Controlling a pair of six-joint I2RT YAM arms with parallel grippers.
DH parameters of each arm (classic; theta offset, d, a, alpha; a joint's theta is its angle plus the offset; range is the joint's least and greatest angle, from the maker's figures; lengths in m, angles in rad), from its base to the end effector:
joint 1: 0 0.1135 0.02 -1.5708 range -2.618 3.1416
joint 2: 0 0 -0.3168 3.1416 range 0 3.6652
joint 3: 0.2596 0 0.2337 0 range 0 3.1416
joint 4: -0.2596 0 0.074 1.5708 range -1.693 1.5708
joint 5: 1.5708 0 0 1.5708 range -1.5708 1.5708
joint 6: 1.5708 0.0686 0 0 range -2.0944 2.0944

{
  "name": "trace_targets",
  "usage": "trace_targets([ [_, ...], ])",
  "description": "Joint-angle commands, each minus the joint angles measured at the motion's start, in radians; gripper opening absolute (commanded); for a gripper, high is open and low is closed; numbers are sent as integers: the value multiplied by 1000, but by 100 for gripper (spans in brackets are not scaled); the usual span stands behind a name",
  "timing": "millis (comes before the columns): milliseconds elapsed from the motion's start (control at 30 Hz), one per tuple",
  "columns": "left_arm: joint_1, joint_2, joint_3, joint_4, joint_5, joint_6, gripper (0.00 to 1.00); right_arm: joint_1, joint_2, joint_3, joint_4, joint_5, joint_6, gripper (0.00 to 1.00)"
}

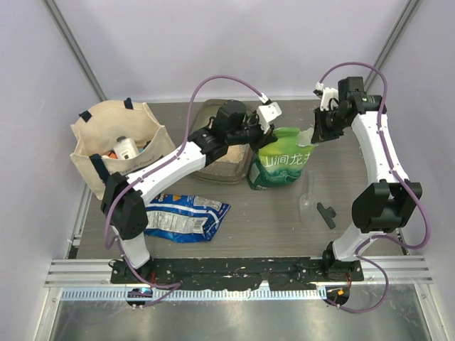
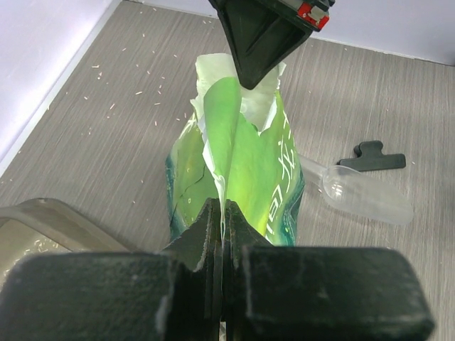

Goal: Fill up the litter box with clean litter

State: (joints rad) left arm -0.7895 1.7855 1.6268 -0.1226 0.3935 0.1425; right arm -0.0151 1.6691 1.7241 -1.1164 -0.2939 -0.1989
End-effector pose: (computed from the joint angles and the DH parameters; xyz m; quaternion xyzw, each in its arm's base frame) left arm 0.2996 -0.3394 0.4084 0.4571 0.6475 -0.3355 0.5092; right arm 0.3417 0.0147 0.3792 -0.1246 0.9499 0.1143 0.2629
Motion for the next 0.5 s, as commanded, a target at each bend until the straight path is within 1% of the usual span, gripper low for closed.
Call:
trace_targets([
  [0,39,-153,-1,130,62,32,0,1,-109,31,-23,-60,16,1],
  [167,113,-190,-33,163,149,17,0,1,-199,-15,-56,-119,27,1],
  [300,131,-196,-50,159,185,51,0,1,-247,-113,-74,-172,23,1],
  [367,131,-195,-59,153,217,60,0,1,-264,-135,-72,-215,21,1],
  [400,131,-193,-61,152,226,58,0,-3,-267,-139,-66,-247,-3,17],
  [467,131,-189,-61,144,263,48,0,-58,-275,-136,-63,-310,-39,49],
])
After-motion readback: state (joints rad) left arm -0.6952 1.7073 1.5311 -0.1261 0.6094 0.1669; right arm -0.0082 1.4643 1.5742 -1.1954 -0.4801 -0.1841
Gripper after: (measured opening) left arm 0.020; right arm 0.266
